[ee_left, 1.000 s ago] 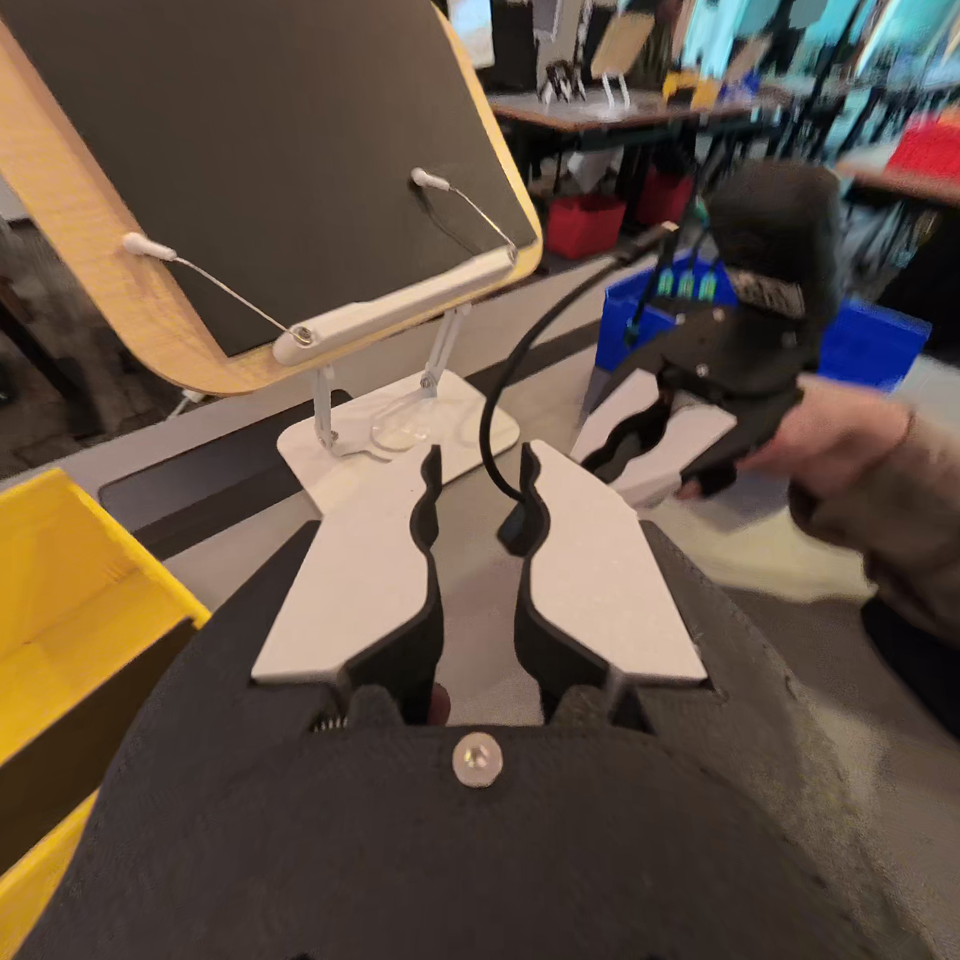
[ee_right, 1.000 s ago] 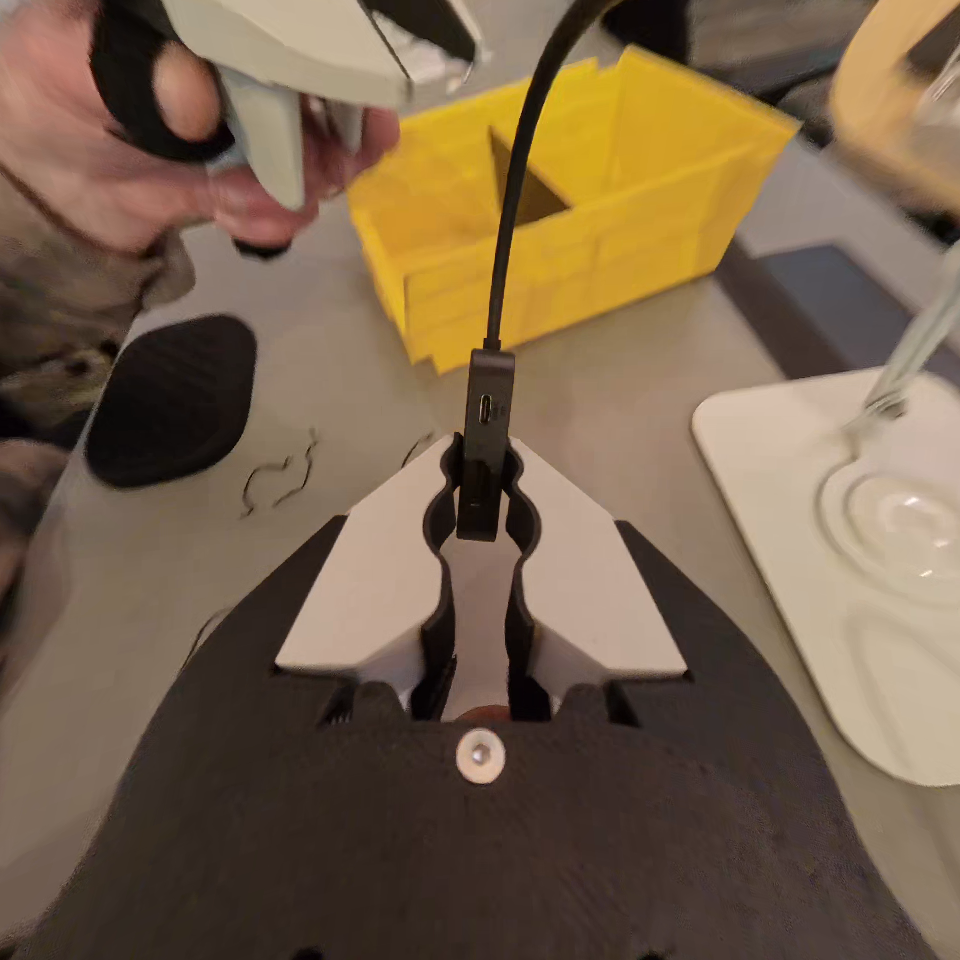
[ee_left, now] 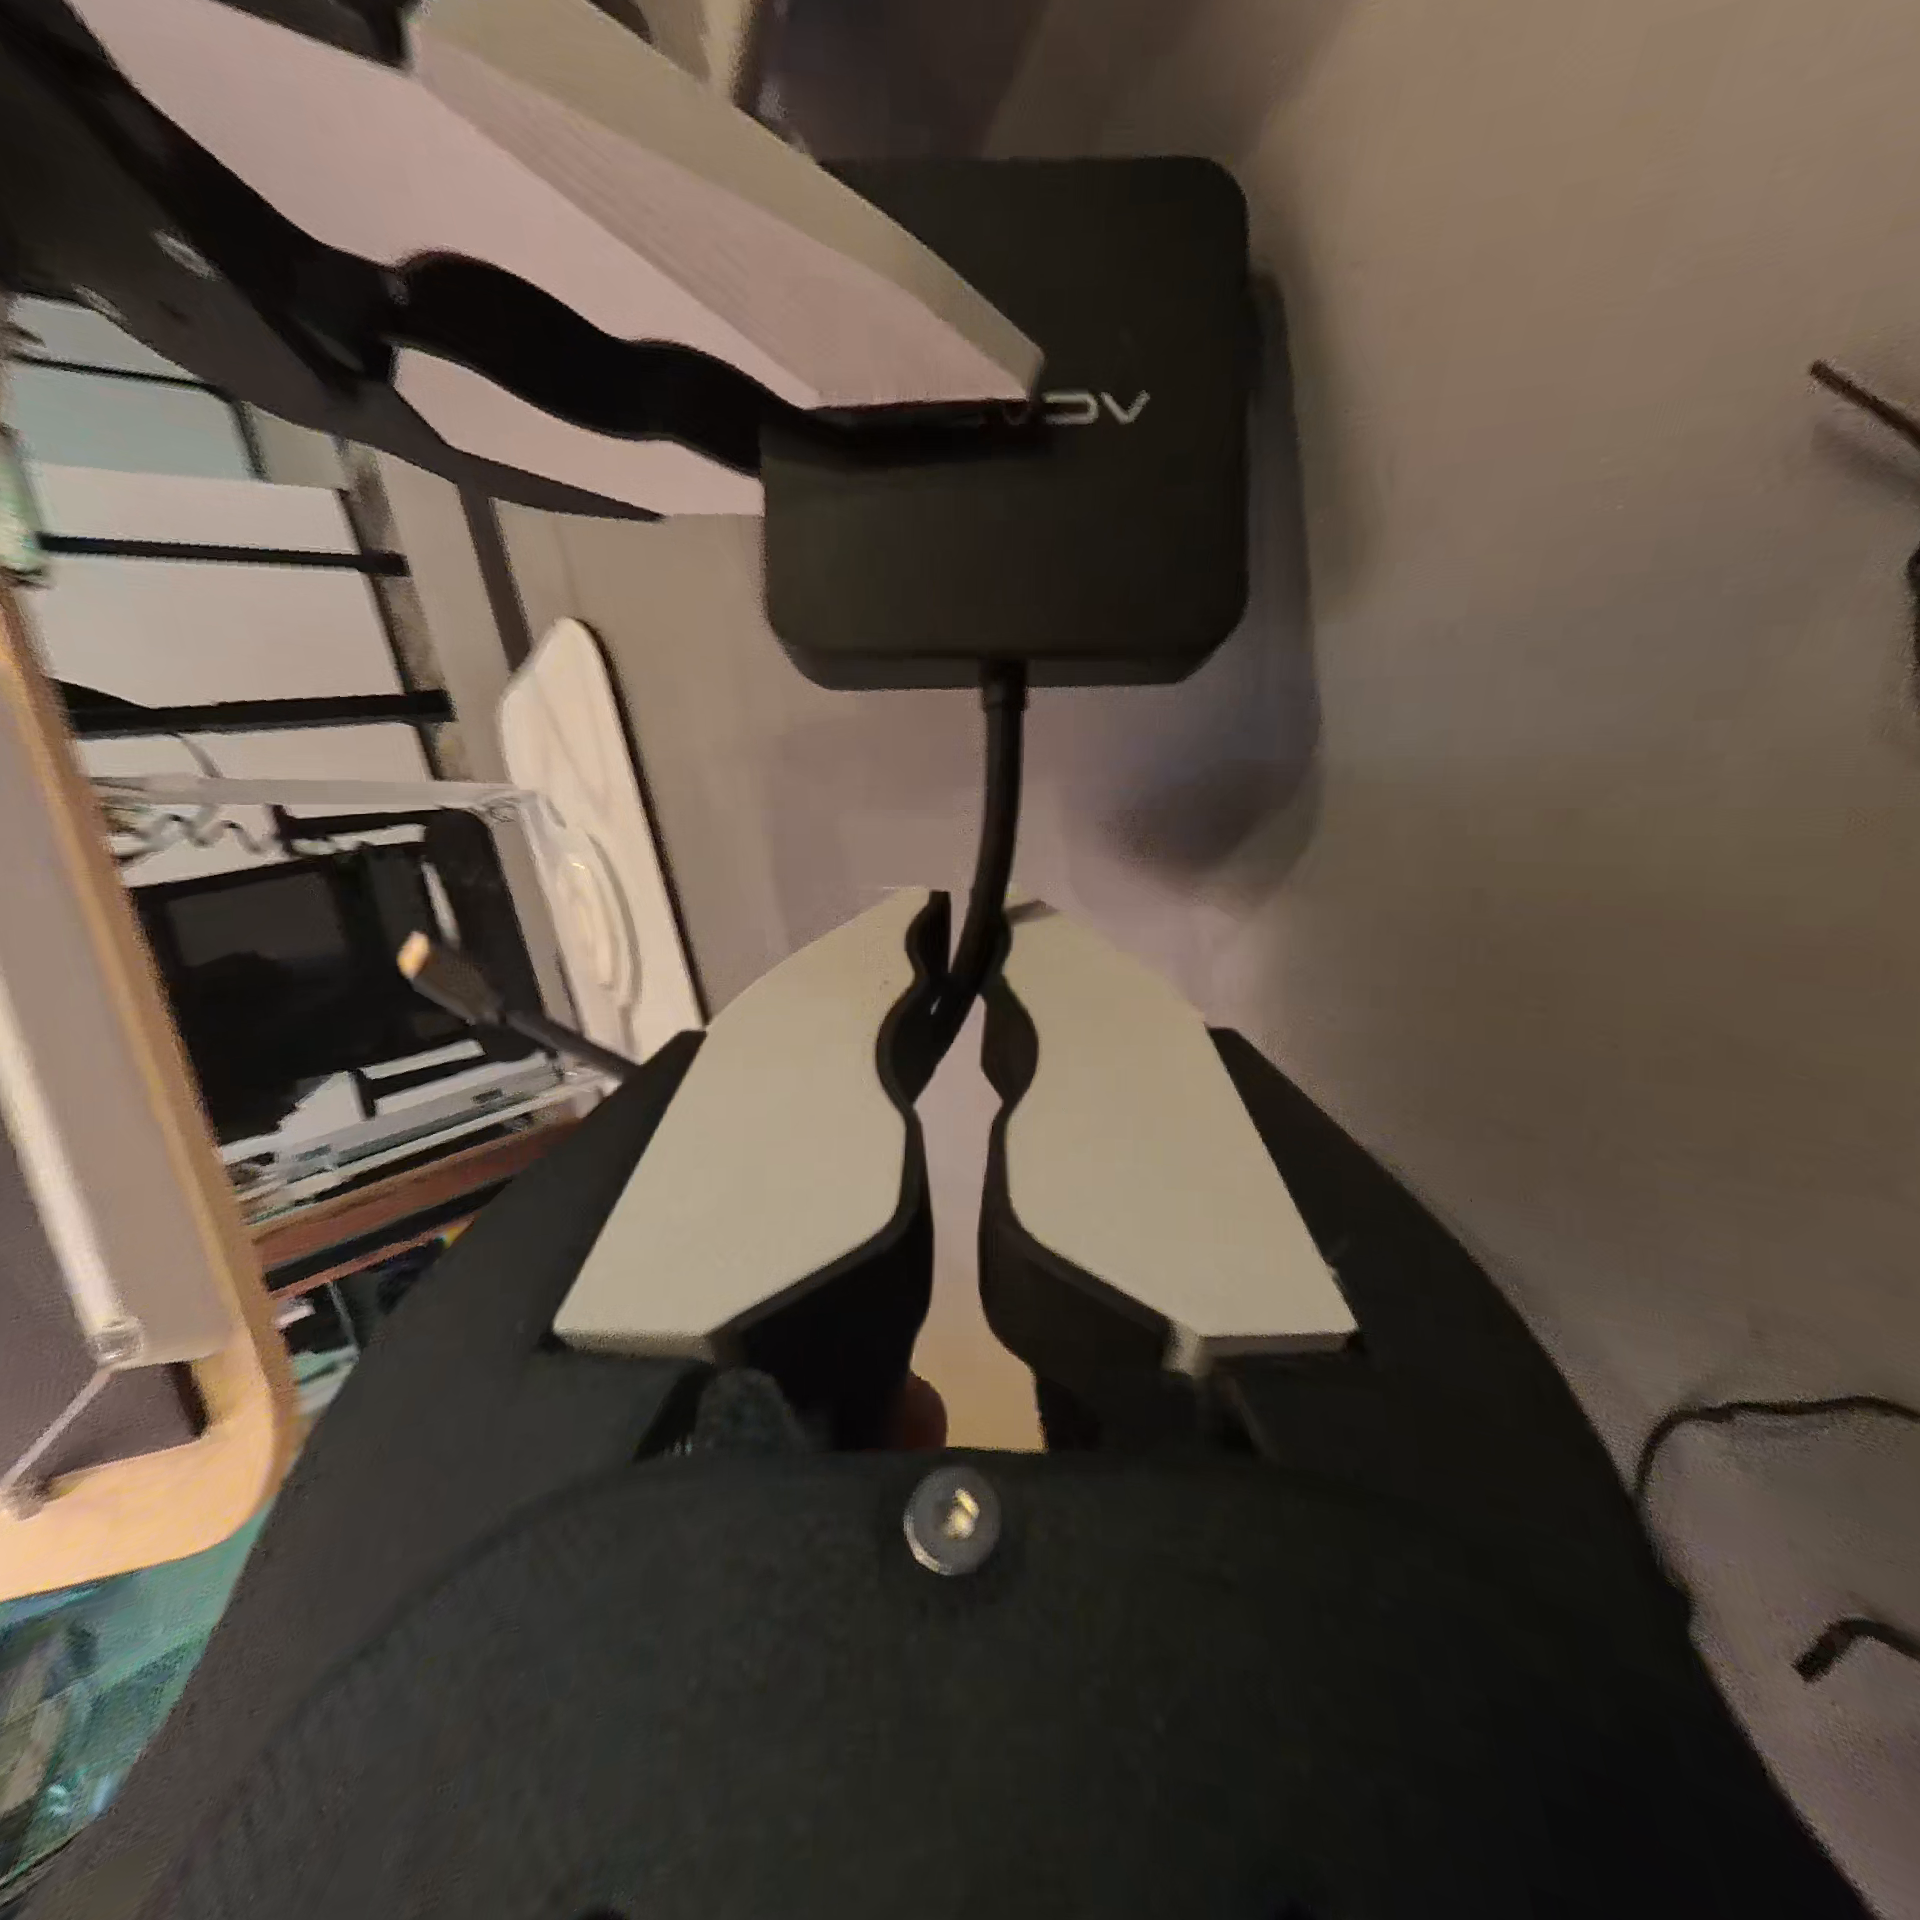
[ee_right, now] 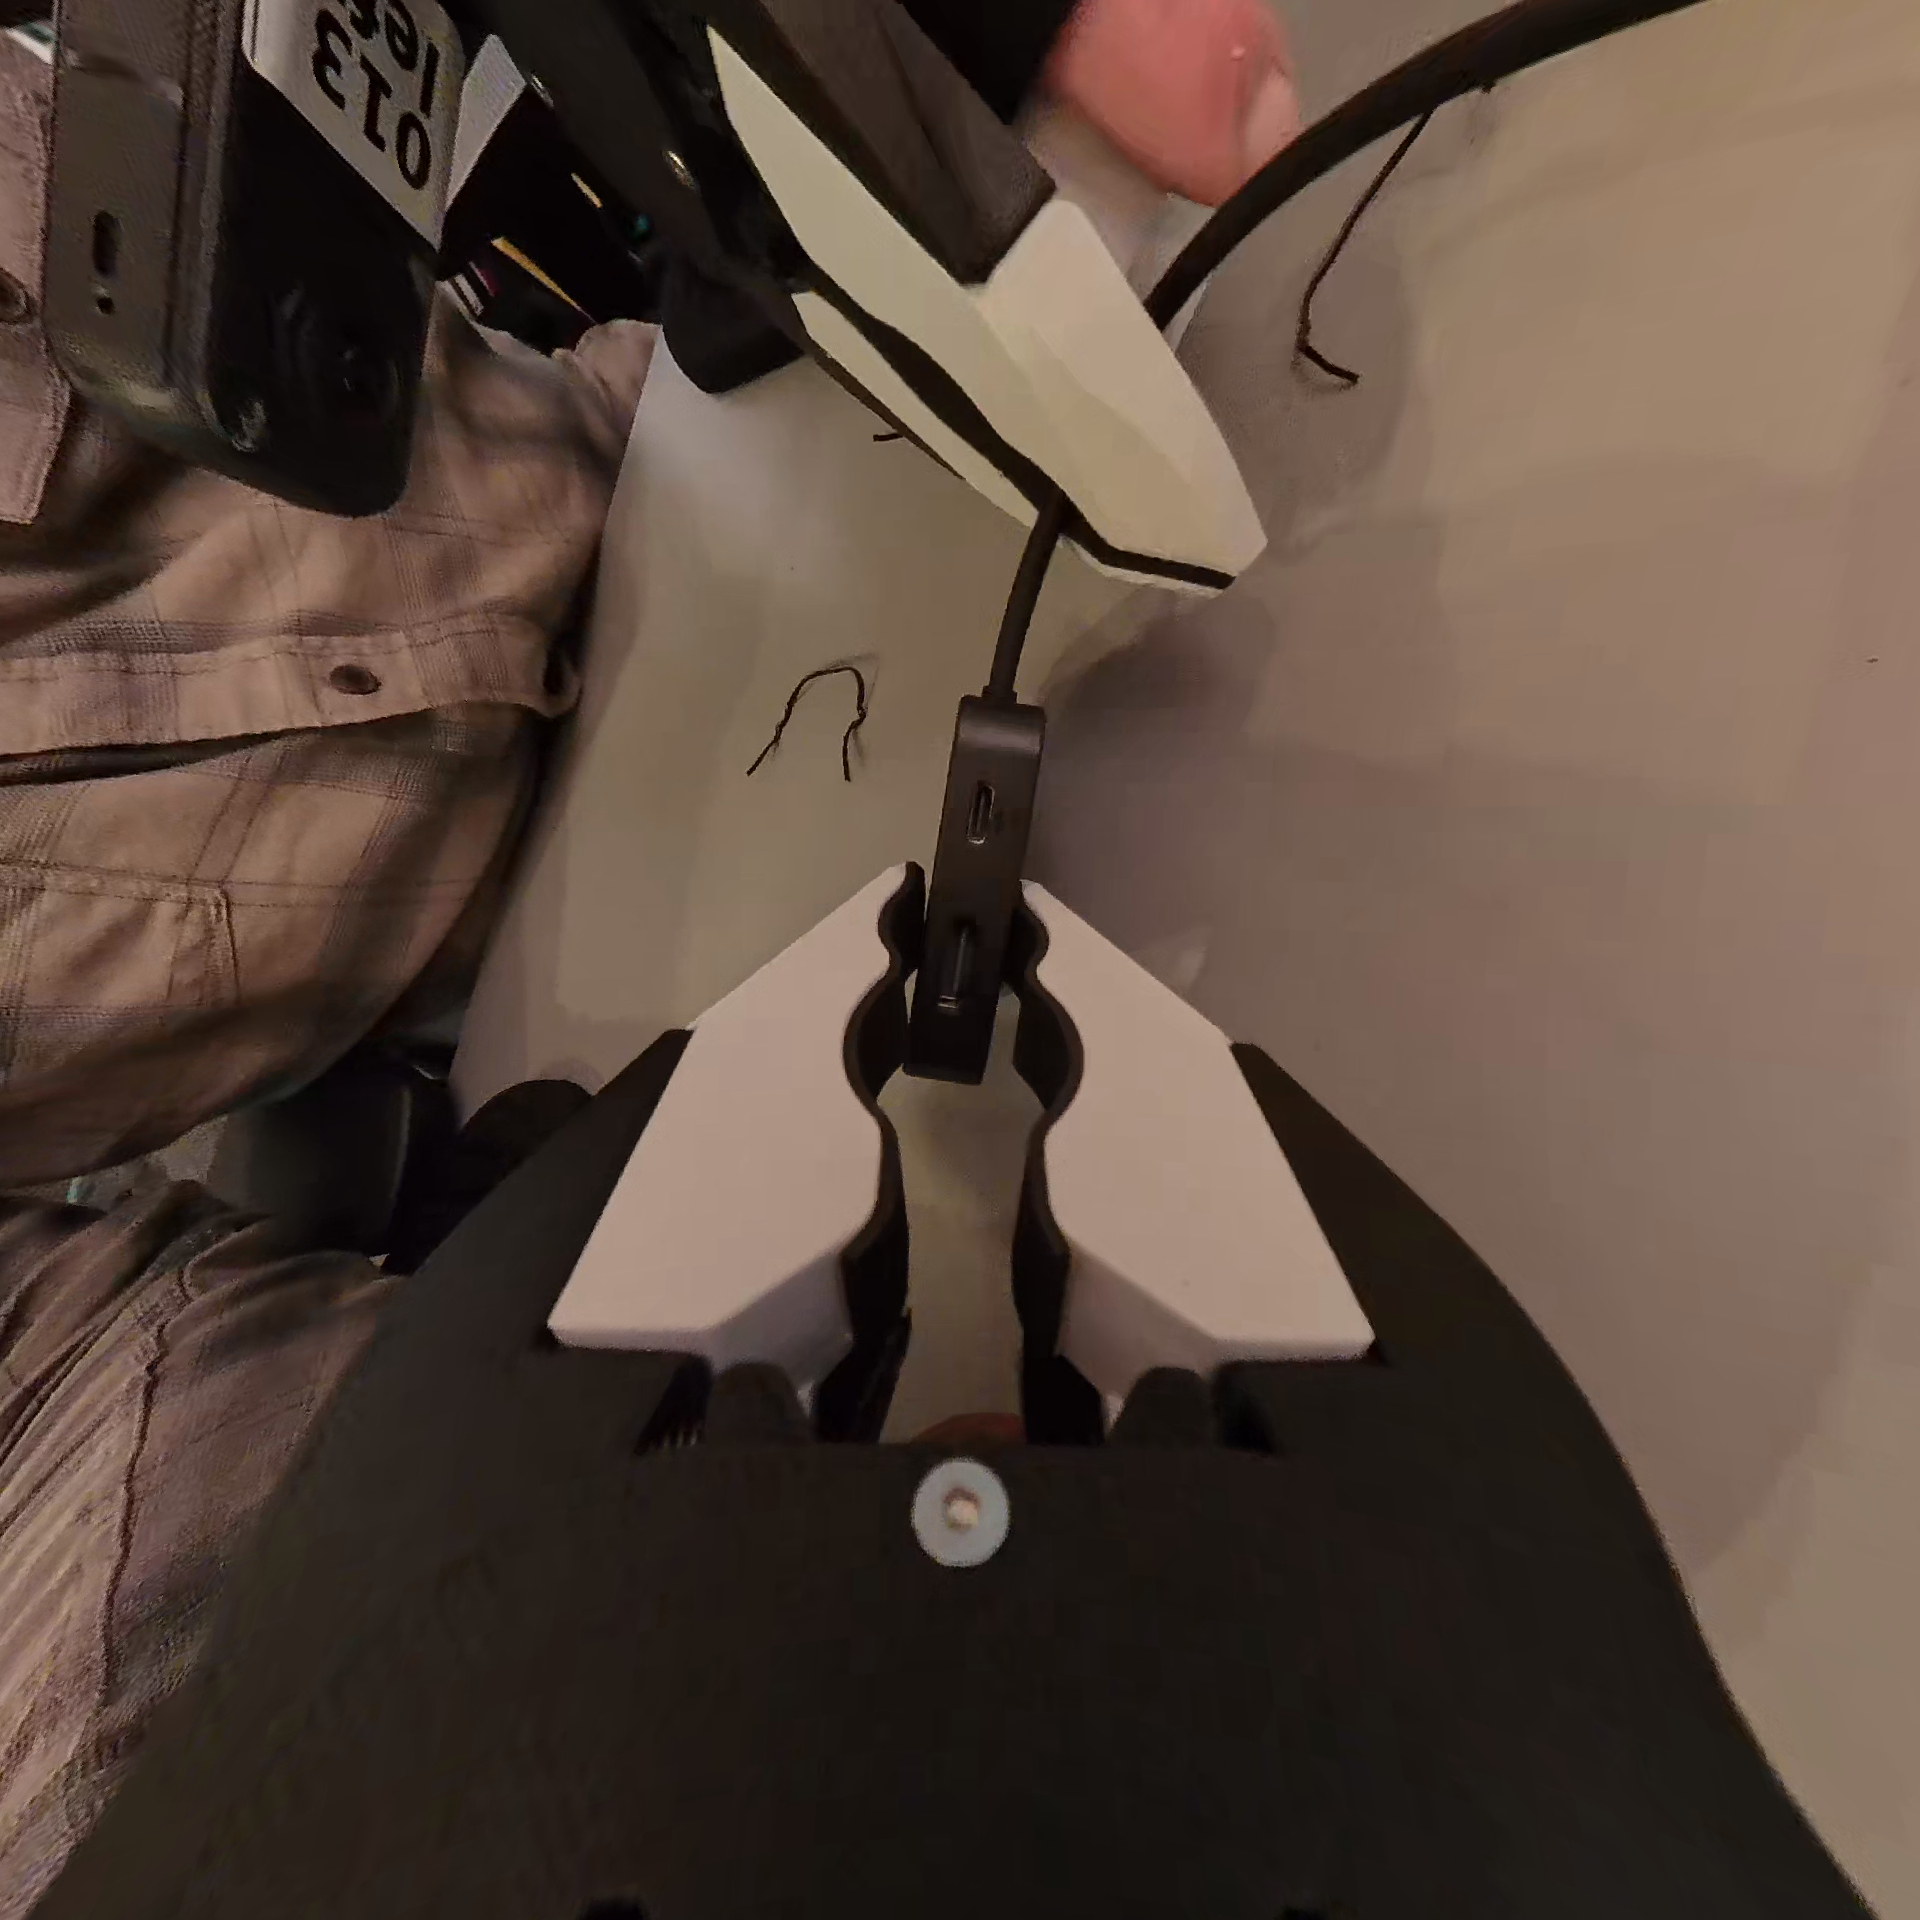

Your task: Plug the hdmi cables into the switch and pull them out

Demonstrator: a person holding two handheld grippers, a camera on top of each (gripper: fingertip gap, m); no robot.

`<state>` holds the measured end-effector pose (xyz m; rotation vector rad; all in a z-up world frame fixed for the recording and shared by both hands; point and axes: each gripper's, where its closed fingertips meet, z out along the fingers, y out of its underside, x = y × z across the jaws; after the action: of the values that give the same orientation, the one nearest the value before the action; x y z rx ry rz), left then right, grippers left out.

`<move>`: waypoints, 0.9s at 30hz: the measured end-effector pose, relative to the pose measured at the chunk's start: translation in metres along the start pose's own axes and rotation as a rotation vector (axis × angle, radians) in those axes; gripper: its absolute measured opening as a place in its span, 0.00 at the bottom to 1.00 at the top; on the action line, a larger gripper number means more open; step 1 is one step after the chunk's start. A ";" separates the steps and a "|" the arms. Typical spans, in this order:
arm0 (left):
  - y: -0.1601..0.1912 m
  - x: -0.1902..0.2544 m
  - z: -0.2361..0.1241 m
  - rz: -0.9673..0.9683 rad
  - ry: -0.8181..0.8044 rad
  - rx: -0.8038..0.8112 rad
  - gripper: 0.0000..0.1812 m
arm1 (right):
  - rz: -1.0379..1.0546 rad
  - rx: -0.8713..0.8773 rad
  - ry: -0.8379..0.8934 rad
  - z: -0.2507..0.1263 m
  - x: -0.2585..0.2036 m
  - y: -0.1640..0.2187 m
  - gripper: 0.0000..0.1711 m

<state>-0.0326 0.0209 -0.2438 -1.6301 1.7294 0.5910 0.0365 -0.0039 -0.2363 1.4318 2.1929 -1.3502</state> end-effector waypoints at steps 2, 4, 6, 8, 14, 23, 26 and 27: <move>0.005 0.007 0.005 -0.040 0.042 -0.037 0.00 | 0.005 0.014 0.028 -0.002 0.005 -0.002 0.07; 0.001 0.009 0.008 -0.100 0.051 -0.033 0.00 | 0.006 0.028 0.078 -0.008 0.010 -0.004 0.13; -0.001 0.010 0.010 -0.168 0.060 -0.045 0.00 | -0.017 0.035 0.163 -0.017 0.016 -0.007 0.23; 0.000 0.015 0.014 -0.222 0.102 -0.079 0.00 | -0.054 -0.001 0.256 -0.023 0.018 -0.009 0.33; -0.003 0.015 0.021 -0.355 0.117 -0.130 0.00 | -0.268 -0.082 0.387 -0.011 0.020 -0.027 0.38; -0.007 0.012 0.019 -0.453 0.123 -0.086 0.05 | -0.270 -0.120 0.338 0.013 0.039 -0.017 0.01; 0.000 0.008 0.003 -0.503 0.151 -0.058 0.16 | -0.240 -0.138 0.355 0.011 0.045 -0.012 0.01; 0.008 0.006 -0.004 -0.510 0.145 -0.075 0.19 | -0.241 -0.126 0.348 0.010 0.044 -0.013 0.01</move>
<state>-0.0414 0.0148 -0.2463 -2.1088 1.3148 0.2982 0.0007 0.0144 -0.2606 1.4870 2.6932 -1.0661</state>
